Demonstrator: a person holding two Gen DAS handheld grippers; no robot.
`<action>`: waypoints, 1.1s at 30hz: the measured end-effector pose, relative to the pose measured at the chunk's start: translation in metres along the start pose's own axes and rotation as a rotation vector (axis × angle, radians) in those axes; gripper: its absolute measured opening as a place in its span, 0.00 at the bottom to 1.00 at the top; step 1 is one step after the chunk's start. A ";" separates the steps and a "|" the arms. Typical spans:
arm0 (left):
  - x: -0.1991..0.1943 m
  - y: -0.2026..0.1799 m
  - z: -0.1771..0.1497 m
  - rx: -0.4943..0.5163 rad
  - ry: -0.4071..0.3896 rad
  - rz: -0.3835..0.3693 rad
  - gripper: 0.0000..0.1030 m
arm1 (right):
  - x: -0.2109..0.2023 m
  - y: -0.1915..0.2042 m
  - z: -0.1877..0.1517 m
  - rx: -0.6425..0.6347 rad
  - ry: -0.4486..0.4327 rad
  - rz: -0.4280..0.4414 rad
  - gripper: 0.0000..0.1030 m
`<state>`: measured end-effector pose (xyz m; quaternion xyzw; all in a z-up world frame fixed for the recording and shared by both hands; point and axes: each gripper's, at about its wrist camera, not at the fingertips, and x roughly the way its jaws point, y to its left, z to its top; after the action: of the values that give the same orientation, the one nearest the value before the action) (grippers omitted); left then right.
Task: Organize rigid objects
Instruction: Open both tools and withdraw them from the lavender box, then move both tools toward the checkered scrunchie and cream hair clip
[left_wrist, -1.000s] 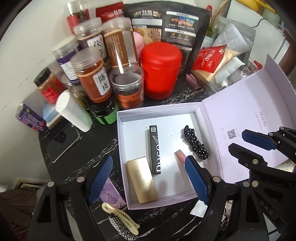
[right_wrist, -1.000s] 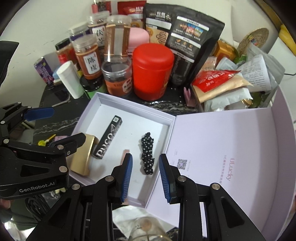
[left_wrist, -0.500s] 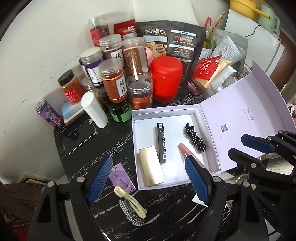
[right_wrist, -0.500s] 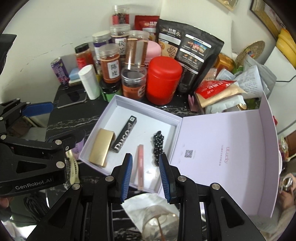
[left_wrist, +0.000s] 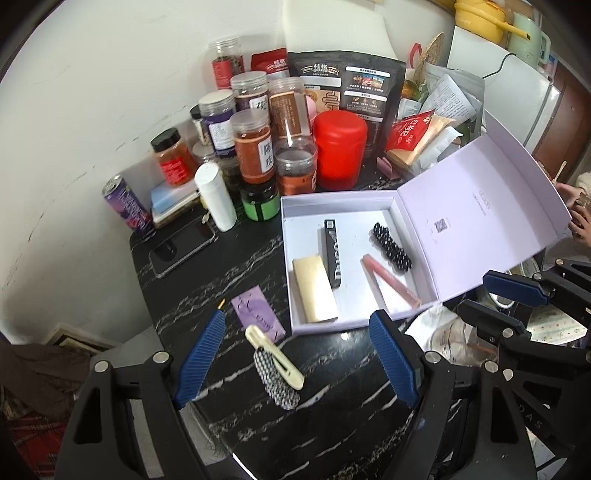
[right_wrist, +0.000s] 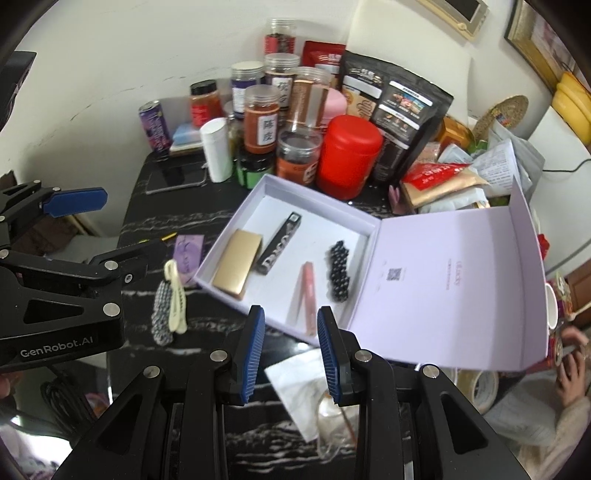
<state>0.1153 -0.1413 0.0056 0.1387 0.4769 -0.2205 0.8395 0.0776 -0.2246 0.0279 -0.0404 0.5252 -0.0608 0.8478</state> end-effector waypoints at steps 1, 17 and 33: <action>-0.001 0.001 -0.005 -0.006 0.002 0.002 0.79 | -0.001 0.003 -0.003 -0.006 0.001 0.002 0.29; -0.023 0.029 -0.078 -0.162 0.029 0.009 0.78 | -0.010 0.053 -0.048 -0.097 0.002 0.086 0.29; -0.008 0.057 -0.126 -0.285 0.039 0.030 0.79 | 0.017 0.085 -0.065 -0.157 0.026 0.157 0.29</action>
<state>0.0475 -0.0341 -0.0494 0.0295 0.5176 -0.1351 0.8444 0.0326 -0.1437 -0.0273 -0.0647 0.5407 0.0468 0.8374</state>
